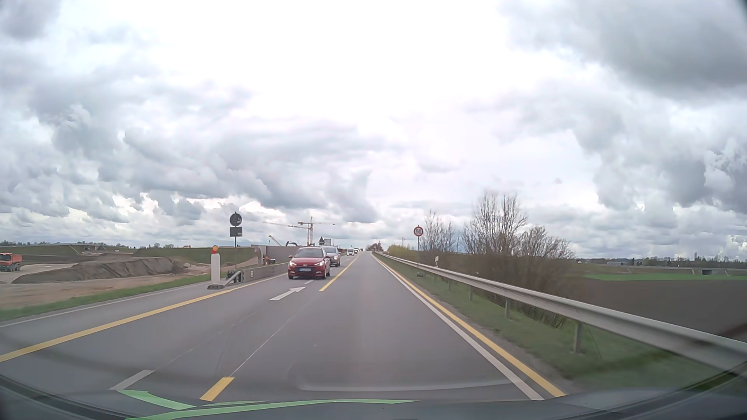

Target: Follow the waypoints while adhering to traffic rules and regulations

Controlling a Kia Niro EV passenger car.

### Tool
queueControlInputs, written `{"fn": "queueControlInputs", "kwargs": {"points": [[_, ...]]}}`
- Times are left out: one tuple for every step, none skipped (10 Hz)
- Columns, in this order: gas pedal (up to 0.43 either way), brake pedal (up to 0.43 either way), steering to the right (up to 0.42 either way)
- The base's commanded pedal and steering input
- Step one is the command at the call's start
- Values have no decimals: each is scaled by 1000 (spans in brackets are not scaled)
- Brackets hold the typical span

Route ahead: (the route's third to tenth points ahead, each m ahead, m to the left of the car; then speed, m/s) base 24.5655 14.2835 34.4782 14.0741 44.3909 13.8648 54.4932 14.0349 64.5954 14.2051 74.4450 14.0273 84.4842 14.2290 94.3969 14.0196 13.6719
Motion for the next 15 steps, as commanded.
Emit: {"fn": "queueControlInputs", "kwargs": {"points": [[150, 0, 1], [157, 0, 0], [157, 0, 0], [157, 0, 0], [157, 0, 0], [157, 0, 0], [157, 0, 0], [169, 0, 0], [169, 0, 0], [169, 0, 0], [169, 0, 0], [169, 0, 0], [169, 0, 0], [169, 0, 0], [169, 0, 0]]}}
